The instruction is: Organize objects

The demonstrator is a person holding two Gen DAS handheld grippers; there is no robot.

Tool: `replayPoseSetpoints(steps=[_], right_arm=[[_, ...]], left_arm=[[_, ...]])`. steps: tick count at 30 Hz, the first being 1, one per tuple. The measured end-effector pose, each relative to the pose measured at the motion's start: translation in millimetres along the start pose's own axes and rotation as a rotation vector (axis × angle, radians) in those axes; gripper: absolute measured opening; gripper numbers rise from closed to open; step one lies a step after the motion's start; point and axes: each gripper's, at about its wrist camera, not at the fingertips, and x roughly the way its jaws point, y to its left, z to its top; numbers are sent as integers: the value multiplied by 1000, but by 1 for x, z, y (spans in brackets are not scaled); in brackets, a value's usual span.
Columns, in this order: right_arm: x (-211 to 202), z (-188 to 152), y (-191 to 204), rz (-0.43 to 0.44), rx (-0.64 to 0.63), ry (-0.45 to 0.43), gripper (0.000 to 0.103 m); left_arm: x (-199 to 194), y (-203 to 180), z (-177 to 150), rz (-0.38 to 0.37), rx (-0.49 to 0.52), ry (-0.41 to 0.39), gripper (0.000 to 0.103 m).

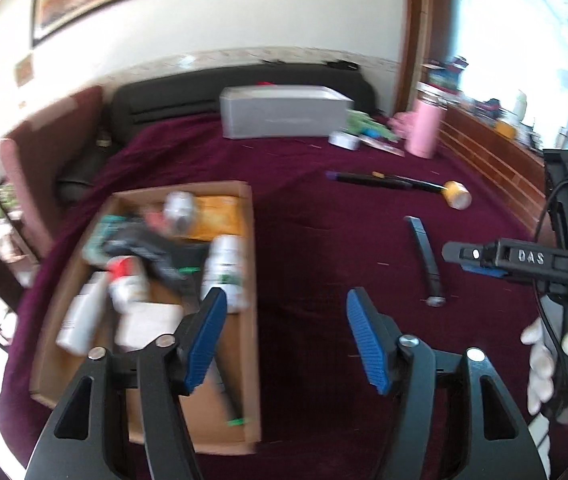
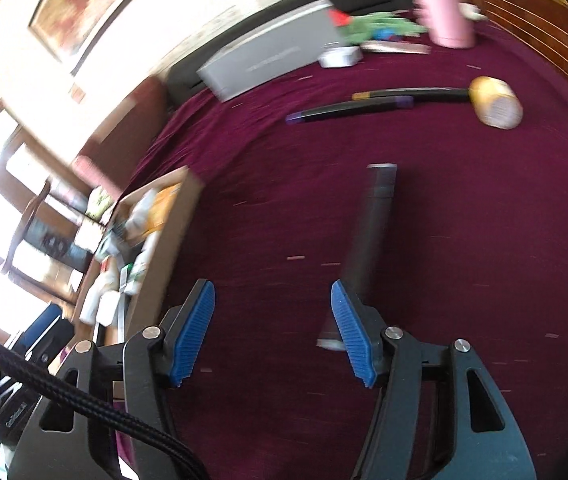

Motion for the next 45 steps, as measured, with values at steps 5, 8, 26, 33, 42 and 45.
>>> replayPoseSetpoints(steps=[5,8,26,33,42,45], right_arm=[[-35,4,-68,-82,139,-72,66],[-52,7,-103,-143,218,-109,66],[-33,21,-125,-247,220,-126,67],[-15,21,-103,-402,69,-131,83],[22,26,-73,-607,-167,-14,103],[16,23,-84,-564,-85,-44,103]], left_arm=[[41,-37,4,-99,41,68,58],[68,-51,3,-127,40,120,58],[138,-74,16,-198,42,202,101],[141,-82,15,-169,72,210,101],[140,-79,16,-200,51,204,101],[139,-68,18,-256,-1,188,101]])
